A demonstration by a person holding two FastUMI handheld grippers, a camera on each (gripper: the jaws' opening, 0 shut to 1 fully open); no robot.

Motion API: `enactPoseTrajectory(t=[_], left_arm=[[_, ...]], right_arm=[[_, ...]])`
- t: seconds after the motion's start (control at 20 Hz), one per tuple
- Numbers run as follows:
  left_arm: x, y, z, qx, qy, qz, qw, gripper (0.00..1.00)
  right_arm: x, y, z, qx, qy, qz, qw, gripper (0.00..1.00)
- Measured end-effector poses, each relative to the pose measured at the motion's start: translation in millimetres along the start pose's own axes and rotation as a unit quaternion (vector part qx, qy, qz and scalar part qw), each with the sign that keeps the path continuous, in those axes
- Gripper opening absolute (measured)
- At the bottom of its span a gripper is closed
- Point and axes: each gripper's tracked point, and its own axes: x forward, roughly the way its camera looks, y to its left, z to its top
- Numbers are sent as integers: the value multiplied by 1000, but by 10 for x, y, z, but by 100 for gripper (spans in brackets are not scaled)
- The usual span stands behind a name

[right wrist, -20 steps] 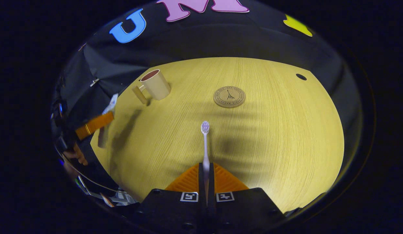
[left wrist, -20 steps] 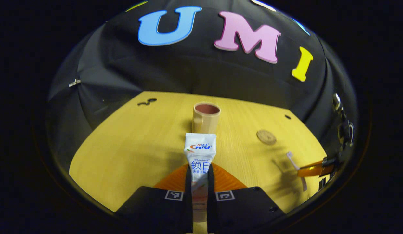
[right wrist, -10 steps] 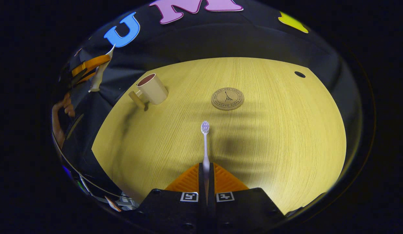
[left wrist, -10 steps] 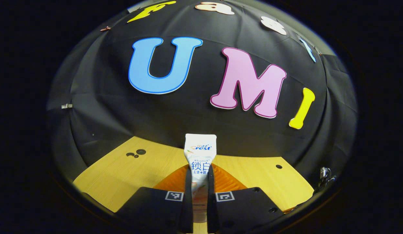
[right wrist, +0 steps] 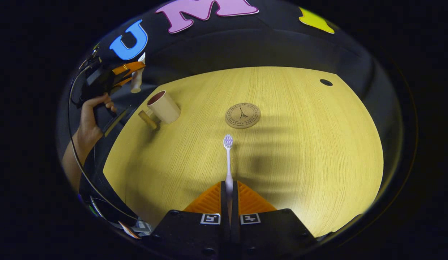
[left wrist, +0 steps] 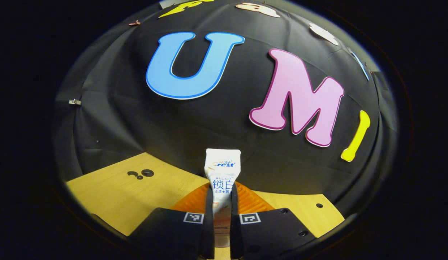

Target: Put the toothbrush and toothpaste on the desktop into the cup, then pick up the cup and place it on the coaster on the desktop.

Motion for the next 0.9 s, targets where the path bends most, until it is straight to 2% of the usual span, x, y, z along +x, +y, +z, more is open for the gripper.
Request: enactPoseTrajectory(t=[0.2, 0.5, 0.7, 0.75, 0.8, 0.9], left_arm=[[192, 84, -171, -13, -28, 40, 999, 22], [387, 188, -648, 31, -8, 51, 998, 22], [350, 265, -875, 49, 27, 56, 997, 29], [332, 282, -894, 54, 31, 56, 996, 34], [294, 279, -897, 63, 35, 52, 996, 29], [148, 262, -827, 79, 33, 44, 995, 61]], right_arm=[[68, -64, 13, -9, -3, -6, 1000, 5], [107, 10, 38, -13, -12, -2, 1000, 5], [112, 81, 111, -10, -27, 2, 1000, 5], [100, 98, 142, -9, -32, 3, 999, 5], [86, 129, 181, -11, -37, 5, 999, 5], [62, 208, 324, -20, -54, 10, 998, 5]])
